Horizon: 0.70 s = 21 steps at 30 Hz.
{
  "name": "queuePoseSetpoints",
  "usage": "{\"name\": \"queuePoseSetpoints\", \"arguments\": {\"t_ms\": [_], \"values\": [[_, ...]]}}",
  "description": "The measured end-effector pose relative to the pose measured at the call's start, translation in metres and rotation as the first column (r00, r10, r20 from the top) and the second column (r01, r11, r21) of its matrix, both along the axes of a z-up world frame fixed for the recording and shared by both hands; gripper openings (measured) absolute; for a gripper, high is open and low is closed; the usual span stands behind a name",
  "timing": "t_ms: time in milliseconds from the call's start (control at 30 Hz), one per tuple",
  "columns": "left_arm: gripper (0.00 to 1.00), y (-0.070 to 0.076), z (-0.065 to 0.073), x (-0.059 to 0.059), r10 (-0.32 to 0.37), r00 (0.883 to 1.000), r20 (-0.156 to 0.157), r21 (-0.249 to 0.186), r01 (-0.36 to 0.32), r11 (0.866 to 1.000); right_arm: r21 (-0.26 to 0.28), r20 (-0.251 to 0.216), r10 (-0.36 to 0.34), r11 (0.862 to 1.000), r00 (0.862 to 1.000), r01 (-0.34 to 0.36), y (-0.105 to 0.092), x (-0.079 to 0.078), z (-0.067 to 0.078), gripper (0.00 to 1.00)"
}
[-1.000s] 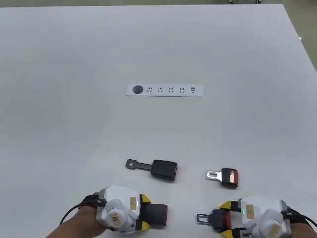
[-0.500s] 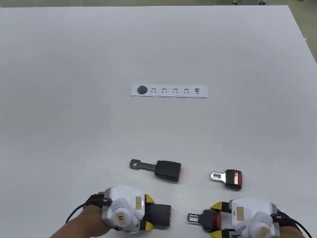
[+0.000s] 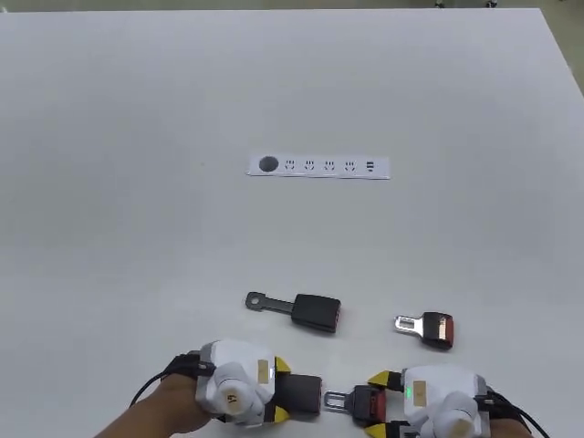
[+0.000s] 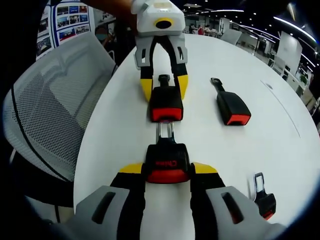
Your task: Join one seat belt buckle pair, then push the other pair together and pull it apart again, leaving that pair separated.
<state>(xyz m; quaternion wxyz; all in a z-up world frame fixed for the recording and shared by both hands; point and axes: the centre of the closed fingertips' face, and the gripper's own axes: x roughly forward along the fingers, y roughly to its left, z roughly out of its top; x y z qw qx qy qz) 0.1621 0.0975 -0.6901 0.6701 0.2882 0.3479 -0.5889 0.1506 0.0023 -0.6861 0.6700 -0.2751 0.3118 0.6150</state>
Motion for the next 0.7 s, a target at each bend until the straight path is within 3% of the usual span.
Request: {"name": "queuePoseSetpoints", "arguments": {"t_ms": [433, 700], "values": [[0.33, 0.000, 0.002, -0.001, -0.024, 1.000, 0.002, 0.002, 0.024, 1.000, 0.009, 0.004, 0.013, 1.000, 1.000, -0.013, 0.026, 0.000, -0.006, 0.32], [0.33, 0.000, 0.002, 0.000, -0.033, 0.999, 0.004, 0.002, 0.033, 0.999, 0.019, 0.003, 0.001, 1.000, 1.000, -0.001, 0.025, -0.001, -0.007, 0.32]]}}
